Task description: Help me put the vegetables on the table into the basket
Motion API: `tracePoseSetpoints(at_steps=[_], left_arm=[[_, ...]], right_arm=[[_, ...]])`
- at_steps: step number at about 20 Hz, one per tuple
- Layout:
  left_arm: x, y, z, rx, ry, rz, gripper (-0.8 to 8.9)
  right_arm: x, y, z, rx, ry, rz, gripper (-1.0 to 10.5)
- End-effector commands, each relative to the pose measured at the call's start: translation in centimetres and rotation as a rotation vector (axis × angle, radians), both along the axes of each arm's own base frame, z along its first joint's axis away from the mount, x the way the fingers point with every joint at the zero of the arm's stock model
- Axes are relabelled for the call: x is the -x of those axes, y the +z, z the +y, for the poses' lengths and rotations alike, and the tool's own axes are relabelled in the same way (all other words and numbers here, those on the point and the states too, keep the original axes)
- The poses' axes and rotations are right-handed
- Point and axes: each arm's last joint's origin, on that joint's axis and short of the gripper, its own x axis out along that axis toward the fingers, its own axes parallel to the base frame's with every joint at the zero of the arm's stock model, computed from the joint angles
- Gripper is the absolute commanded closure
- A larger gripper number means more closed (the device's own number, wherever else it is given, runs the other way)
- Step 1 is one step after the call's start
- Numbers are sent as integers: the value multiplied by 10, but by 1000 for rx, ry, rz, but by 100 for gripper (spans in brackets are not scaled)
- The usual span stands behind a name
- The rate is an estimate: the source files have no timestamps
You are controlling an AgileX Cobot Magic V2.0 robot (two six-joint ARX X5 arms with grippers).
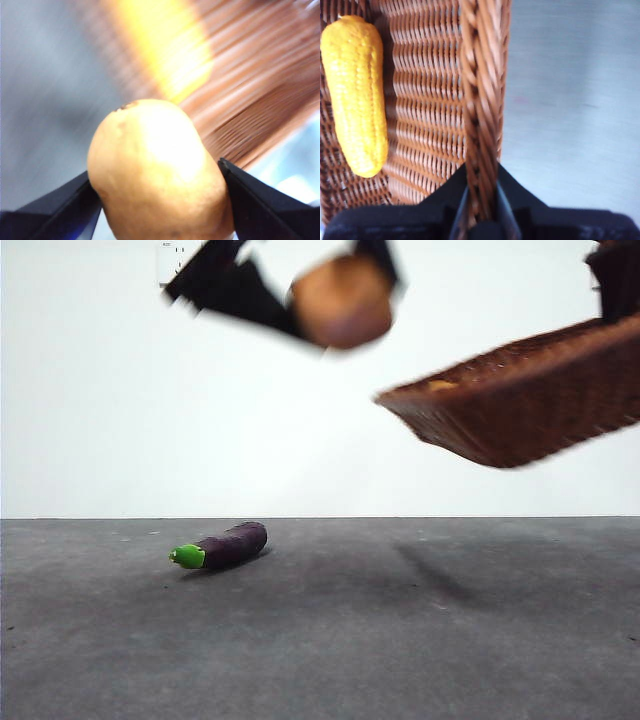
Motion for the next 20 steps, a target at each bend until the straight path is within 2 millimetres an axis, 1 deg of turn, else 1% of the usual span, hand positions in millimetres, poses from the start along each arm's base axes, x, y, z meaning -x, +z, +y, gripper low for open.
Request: tracePoseSetpoints(at_steps=[1,3,6,10,13,16,17,18,19,20], left_arm=[[6,8,-9,69,-37,-58,826],[11,10,-15,85,-62,-74,826],[16,6,-22,60,-98,-85,826],[19,-6,-31,-33,-117,-111,826],[21,-13,-36,-137,-169,-195,826],[25,-20,-36,-205,-212,-188,808],[25,-20,-37,-207,-214,-186,743],[25,-20,-37,-202,-214,-190,550],[26,-19,-38,-194,-216,-195,290],[25,-19,-39,-186,-214,-201,142]], right_arm=[[-2,1,13,-30,15,-8,958],[0,1,26,-32,51,-7,958],[4,1,47,-39,106,-6,958],[13,1,74,-44,186,-3,958],[15,2,84,-49,213,-15,958],[16,2,87,-47,213,-13,958],[16,2,87,-48,211,-12,958],[16,2,87,-50,203,-9,958],[16,2,87,-51,200,-8,958],[16,2,87,-50,200,-8,958]])
